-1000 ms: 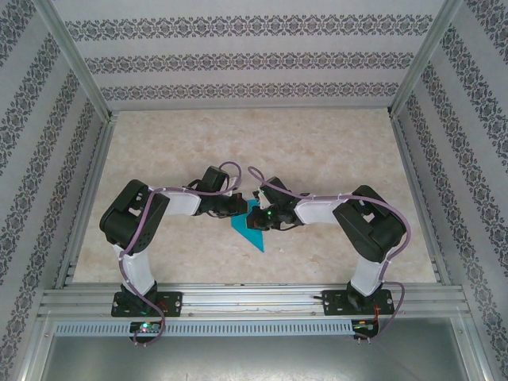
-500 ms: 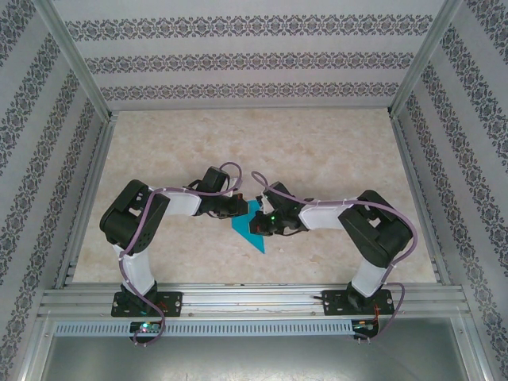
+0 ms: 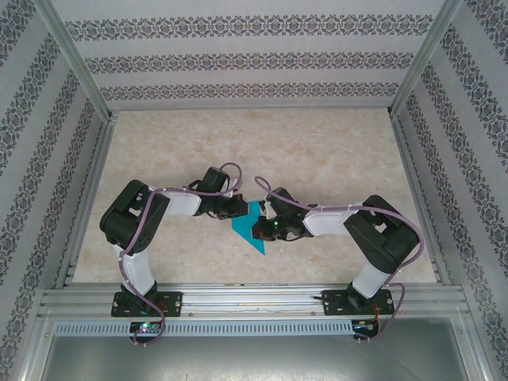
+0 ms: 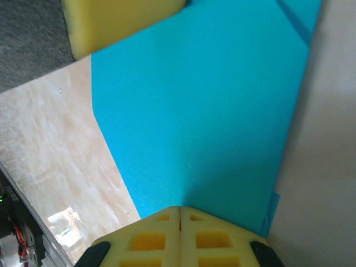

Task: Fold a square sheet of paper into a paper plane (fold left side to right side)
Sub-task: Fourth fold the wing at the center of the table.

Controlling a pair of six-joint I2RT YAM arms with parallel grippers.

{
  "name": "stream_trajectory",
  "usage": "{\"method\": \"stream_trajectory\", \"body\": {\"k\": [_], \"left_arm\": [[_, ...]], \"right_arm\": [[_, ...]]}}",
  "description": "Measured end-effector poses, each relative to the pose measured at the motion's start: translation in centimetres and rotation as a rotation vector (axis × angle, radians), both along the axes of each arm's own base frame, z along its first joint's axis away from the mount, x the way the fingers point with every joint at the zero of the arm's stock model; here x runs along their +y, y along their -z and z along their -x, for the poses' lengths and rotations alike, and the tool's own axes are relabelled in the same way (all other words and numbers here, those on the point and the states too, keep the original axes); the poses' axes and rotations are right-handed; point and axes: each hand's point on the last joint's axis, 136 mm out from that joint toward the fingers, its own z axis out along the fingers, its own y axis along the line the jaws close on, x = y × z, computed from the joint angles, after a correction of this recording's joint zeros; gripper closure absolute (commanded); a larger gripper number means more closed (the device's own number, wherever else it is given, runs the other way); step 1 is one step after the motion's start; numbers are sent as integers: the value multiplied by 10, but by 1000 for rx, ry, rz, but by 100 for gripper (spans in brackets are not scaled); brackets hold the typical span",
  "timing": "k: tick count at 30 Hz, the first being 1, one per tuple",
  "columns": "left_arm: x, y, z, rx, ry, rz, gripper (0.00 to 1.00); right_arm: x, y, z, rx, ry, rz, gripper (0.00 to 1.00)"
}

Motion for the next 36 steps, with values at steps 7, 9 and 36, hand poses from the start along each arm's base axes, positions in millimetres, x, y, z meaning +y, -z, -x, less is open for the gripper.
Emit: {"method": "stream_trajectory", "body": {"k": [7, 9, 36], "left_arm": [[0, 0, 2, 8, 4, 2, 98], [0, 0, 2, 9, 4, 1, 98], [1, 0, 4, 16, 8, -2, 98]], "right_arm": [[-4, 0, 9, 5, -4, 1, 100], [-5, 0, 12, 8, -3, 1, 100], [-23, -1, 50, 72, -34, 56, 100]]}}
